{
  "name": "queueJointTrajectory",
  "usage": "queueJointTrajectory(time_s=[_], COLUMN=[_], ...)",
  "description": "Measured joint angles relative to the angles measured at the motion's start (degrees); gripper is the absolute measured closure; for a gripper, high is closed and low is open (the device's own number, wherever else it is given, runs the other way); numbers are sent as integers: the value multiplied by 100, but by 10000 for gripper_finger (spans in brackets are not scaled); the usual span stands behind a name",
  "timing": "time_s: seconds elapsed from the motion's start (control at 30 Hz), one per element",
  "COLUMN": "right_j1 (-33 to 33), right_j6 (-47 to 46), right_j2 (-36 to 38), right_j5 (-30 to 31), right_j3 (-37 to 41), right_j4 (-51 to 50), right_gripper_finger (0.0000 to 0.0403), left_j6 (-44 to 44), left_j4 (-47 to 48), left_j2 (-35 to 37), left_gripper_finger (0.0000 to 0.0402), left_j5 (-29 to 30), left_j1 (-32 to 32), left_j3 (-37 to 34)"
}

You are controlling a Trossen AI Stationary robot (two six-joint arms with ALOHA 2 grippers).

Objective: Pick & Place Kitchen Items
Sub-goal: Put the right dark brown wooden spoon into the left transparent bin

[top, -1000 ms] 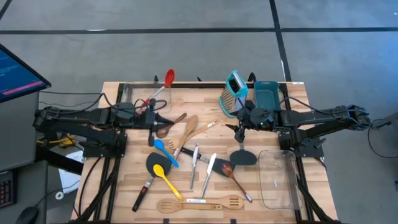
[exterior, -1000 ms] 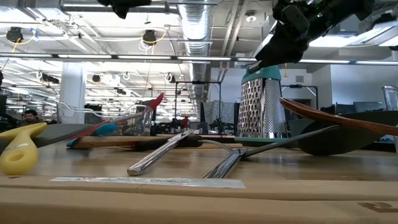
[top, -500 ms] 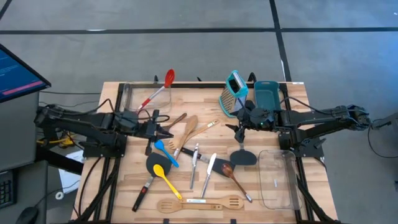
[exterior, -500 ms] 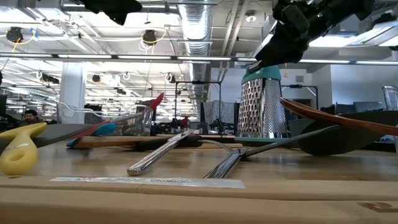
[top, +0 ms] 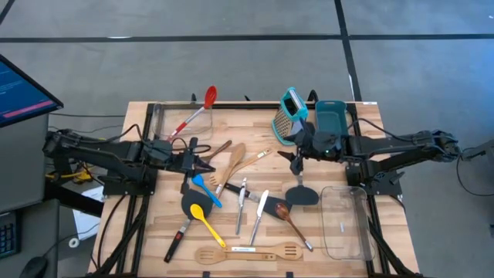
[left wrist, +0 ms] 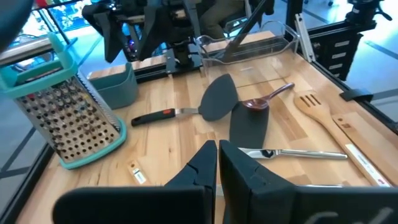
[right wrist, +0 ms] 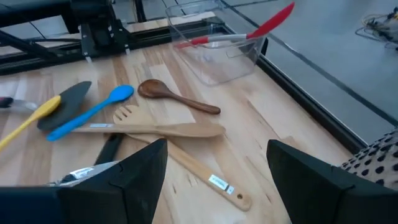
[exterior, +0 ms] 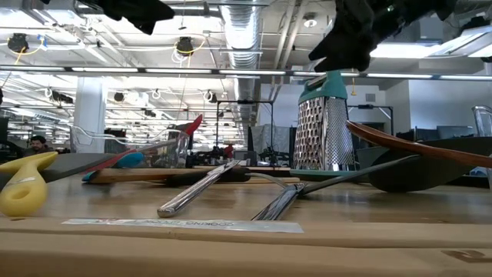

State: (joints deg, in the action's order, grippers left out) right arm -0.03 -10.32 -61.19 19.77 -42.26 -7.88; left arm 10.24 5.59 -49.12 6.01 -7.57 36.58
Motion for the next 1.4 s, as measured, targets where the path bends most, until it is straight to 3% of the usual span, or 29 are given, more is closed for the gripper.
queueJointTrajectory(time_s=[0.27, 0.57, 0.97, 1.17, 1.4], right_j1=[317, 1186, 2239, 2706, 3029], right_j6=[-450, -1727, -3162, -3207, -3751], right_j2=[2, 2, -272, -1064, -2364], right_j5=[45, 1034, 1184, 1352, 1592], right_j3=[-748, -1299, -1453, -2589, -4740], right_j4=[-953, -2115, -2314, -2960, -5034], right_gripper_finger=[133, 133, 133, 133, 133], left_j6=[0, 0, 0, 0, 0], left_j4=[-10, -10, -13, -20, -32], left_j2=[0, 0, 0, 0, 0], left_gripper_finger=[398, 398, 398, 398, 398], left_j5=[46, 45, 43, 40, 38], left_j1=[2, 2, 2, 10, 11], left_j3=[0, 0, 0, 2, 2])
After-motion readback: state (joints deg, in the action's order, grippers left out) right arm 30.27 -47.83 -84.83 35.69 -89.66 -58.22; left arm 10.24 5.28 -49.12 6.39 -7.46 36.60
